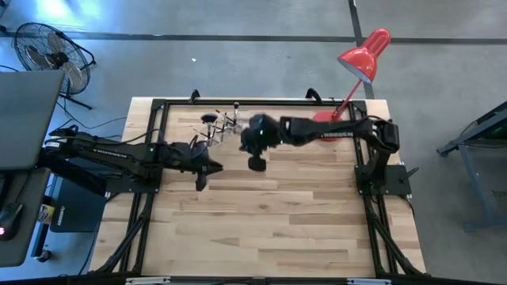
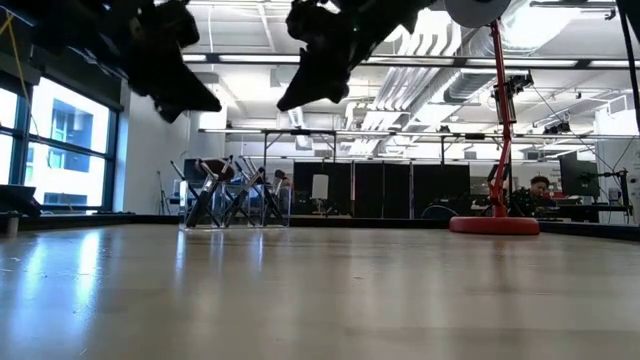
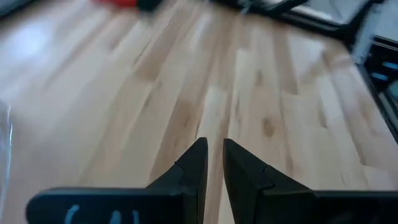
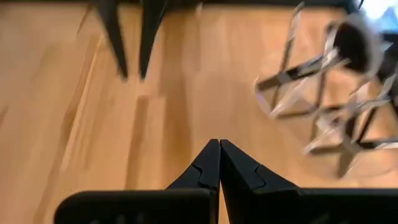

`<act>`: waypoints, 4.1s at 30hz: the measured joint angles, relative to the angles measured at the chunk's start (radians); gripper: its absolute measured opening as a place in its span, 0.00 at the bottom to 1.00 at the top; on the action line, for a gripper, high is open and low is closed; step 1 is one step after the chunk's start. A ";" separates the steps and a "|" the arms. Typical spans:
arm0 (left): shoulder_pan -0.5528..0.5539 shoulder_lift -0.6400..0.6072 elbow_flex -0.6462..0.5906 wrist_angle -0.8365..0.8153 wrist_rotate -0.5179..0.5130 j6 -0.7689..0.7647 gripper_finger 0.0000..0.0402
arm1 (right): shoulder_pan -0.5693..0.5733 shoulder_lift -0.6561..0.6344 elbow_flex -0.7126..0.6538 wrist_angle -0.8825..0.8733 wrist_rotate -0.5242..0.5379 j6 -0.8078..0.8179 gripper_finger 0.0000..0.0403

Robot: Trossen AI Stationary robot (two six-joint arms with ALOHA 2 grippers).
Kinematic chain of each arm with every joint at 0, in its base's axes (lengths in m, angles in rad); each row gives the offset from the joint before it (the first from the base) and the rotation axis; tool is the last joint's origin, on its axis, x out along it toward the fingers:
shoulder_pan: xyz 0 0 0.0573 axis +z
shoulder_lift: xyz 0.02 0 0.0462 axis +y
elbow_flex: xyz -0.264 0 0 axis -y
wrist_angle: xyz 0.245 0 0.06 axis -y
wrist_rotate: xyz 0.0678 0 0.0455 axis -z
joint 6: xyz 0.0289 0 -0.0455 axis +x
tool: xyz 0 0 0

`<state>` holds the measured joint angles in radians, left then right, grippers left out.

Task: Put items in baskets/containers
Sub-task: Return to Home Position

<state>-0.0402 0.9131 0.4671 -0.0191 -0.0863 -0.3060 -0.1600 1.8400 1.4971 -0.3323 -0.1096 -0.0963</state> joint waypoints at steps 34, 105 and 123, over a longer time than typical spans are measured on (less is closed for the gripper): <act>0.001 -0.903 -0.401 0.119 0.128 0.266 0.12 | 0.239 0.002 -0.002 -0.060 0.367 0.281 0.00; 0.001 -0.906 -0.452 0.031 0.172 0.294 0.12 | 0.257 -1.494 -1.395 0.368 0.095 0.300 0.00; 0.001 -0.906 -0.452 0.031 0.174 0.293 0.12 | 0.257 -1.837 -1.447 0.261 -0.004 0.205 0.00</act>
<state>-0.0391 0.0067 0.0154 0.0120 0.0874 -0.0128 0.0971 0.0029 0.0496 -0.0717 -0.1135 0.1088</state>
